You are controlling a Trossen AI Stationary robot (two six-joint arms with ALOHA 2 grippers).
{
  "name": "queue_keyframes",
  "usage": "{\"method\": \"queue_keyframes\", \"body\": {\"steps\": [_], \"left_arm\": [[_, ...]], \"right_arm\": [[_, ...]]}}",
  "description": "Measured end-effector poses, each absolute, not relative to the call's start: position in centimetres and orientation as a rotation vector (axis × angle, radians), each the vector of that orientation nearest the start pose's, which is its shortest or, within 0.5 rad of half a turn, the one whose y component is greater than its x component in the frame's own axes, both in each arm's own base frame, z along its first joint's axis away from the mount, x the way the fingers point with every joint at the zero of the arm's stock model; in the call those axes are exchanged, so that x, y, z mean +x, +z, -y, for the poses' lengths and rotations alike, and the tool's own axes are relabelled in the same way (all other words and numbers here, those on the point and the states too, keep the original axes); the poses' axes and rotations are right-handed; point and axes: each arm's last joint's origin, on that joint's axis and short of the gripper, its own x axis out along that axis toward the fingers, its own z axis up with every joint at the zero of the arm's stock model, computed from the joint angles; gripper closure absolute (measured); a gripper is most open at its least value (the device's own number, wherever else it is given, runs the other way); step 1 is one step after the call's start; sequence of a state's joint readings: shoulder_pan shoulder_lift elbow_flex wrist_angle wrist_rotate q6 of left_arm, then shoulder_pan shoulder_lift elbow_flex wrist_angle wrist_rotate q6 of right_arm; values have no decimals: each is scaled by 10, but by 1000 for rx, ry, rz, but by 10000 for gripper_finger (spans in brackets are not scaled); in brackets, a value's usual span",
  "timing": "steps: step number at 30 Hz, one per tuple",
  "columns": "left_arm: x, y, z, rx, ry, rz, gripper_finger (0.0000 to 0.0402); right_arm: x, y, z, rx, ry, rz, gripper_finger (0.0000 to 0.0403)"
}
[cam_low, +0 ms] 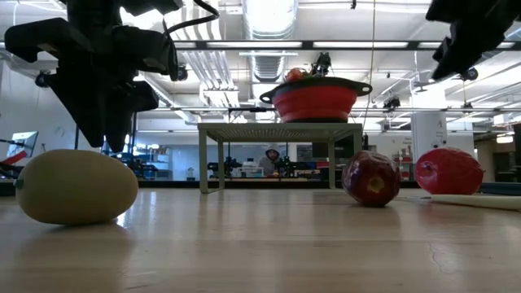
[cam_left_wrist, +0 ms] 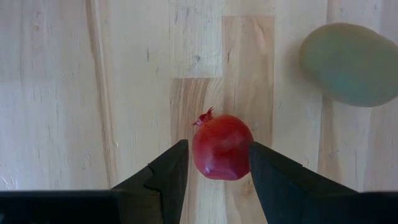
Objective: Pick & Place Fruit
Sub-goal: Put the red apple into the black strainer bowl on the shelf
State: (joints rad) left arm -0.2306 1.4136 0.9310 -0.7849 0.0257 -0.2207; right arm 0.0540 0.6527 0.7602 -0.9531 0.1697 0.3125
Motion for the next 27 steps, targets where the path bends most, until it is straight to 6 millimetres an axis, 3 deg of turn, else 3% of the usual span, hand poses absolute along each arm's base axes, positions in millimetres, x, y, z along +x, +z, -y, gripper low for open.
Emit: {"method": "queue_keyframes", "body": {"steps": [6, 20, 27], "left_arm": [[246, 211, 58, -60, -80, -1280, 229], [246, 212, 58, -60, -81, -1278, 229], [246, 212, 58, -60, -81, -1277, 229]], "right_arm": [[121, 270, -1, 186, -281, -918, 298], [127, 259, 2, 164, -450, -1019, 40], [125, 259, 2, 165, -421, -1020, 5]]}}
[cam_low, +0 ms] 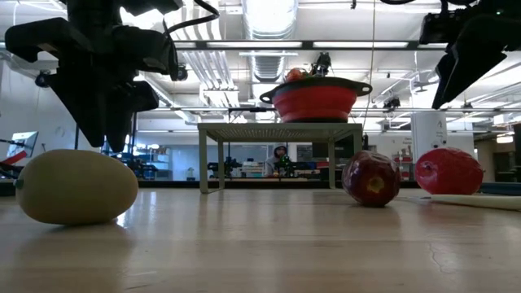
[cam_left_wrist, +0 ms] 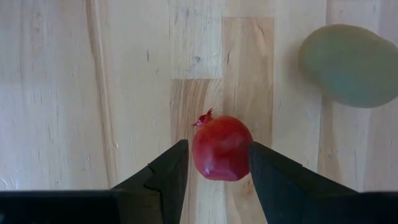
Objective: Pick & Place Fruit
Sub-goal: Put the red apple into the black strainer bowl on the shelf
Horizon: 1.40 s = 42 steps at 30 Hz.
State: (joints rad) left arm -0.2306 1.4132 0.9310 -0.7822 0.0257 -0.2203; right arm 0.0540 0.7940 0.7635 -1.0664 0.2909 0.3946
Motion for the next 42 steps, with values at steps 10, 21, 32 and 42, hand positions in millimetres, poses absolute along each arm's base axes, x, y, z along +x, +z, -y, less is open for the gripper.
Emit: {"method": "queue_keyframes", "body": {"steps": [10, 21, 32, 42], "left_arm": [[246, 212, 58, -60, -81, -1275, 229], [246, 212, 59, -60, -82, -1272, 229], [246, 212, 59, -60, -82, -1272, 229], [246, 212, 59, -60, -82, -1273, 229]], "right_arm": [[124, 255, 2, 263, -499, -996, 3], [126, 242, 2, 366, -557, -979, 3], [132, 226, 1, 373, -485, -981, 3], [149, 209, 0, 244, -434, -1141, 3]]}}
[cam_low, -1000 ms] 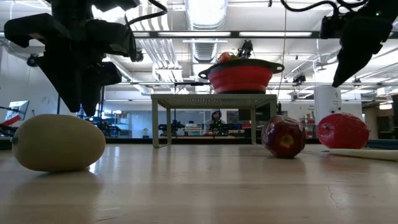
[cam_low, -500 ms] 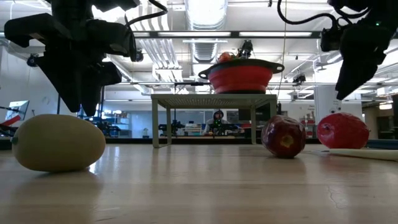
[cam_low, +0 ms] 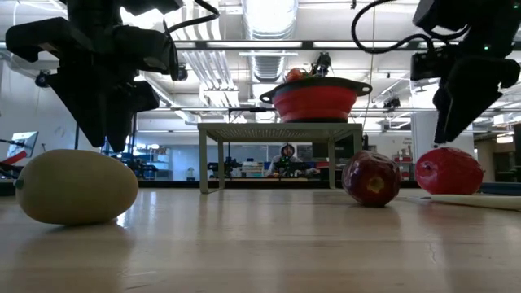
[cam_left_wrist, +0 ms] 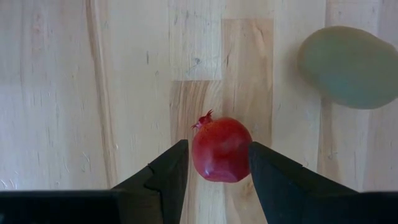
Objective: Pick & Place Fruit
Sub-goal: Put the red apple into the black strainer bowl on the shelf
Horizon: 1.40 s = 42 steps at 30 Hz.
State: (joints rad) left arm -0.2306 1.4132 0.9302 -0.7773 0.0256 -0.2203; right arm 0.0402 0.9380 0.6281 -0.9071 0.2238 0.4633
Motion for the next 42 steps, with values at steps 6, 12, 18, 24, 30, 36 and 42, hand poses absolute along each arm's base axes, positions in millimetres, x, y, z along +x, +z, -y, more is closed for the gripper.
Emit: {"method": "queue_keyframes", "body": {"steps": [6, 12, 18, 24, 30, 36, 42], "left_arm": [[246, 212, 59, -60, -82, -1272, 229], [246, 212, 59, -60, -82, -1273, 229], [246, 212, 59, -60, -82, -1273, 229], [246, 212, 59, -60, -82, -1273, 229], [246, 212, 59, -60, -82, -1273, 229], [246, 212, 59, -60, -82, -1272, 229], [246, 212, 59, -60, -82, -1272, 229]], "right_arm": [[155, 202, 4, 227, -432, -1201, 3], [161, 193, 11, 225, -437, -1265, 3], [168, 182, 12, 218, -409, -1345, 3], [174, 172, 11, 214, -388, -1415, 3], [176, 167, 12, 210, -392, -1449, 3], [180, 164, 12, 209, -387, -1442, 4], [184, 163, 12, 210, -381, -1420, 38]]}}
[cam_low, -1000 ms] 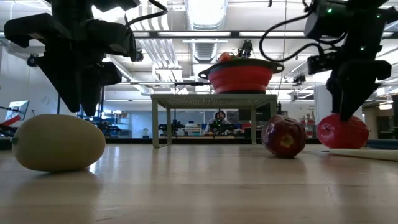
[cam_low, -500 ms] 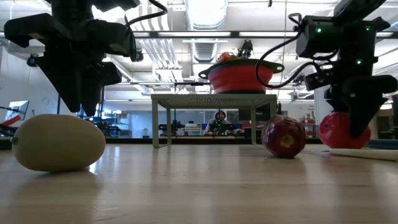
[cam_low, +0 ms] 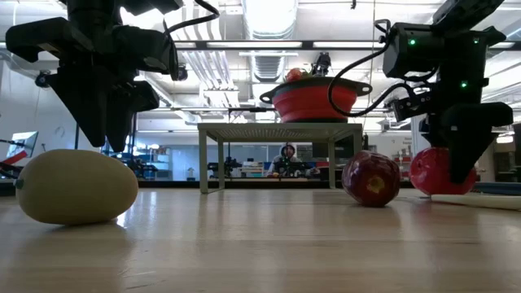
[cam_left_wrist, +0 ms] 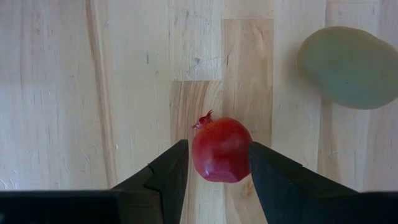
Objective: Pick & Place Fruit
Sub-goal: Put the red apple into the black strainer bowl on the shelf
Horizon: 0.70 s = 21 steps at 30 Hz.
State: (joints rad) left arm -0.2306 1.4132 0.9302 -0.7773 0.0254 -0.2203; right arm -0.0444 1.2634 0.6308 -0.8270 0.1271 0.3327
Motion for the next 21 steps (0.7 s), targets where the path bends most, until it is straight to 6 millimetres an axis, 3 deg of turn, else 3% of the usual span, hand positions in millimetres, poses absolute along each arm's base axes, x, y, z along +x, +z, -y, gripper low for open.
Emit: {"method": "queue_keyframes", "body": {"steps": [5, 11, 21], "left_arm": [[246, 212, 59, -60, -82, -1272, 229], [246, 212, 59, -60, -82, -1273, 229], [246, 212, 59, -60, -82, -1273, 229]], "right_arm": [[184, 163, 12, 212, -378, -1413, 71], [181, 168, 11, 228, -369, -1393, 76], [168, 205, 9, 297, -319, -1264, 74]]}}
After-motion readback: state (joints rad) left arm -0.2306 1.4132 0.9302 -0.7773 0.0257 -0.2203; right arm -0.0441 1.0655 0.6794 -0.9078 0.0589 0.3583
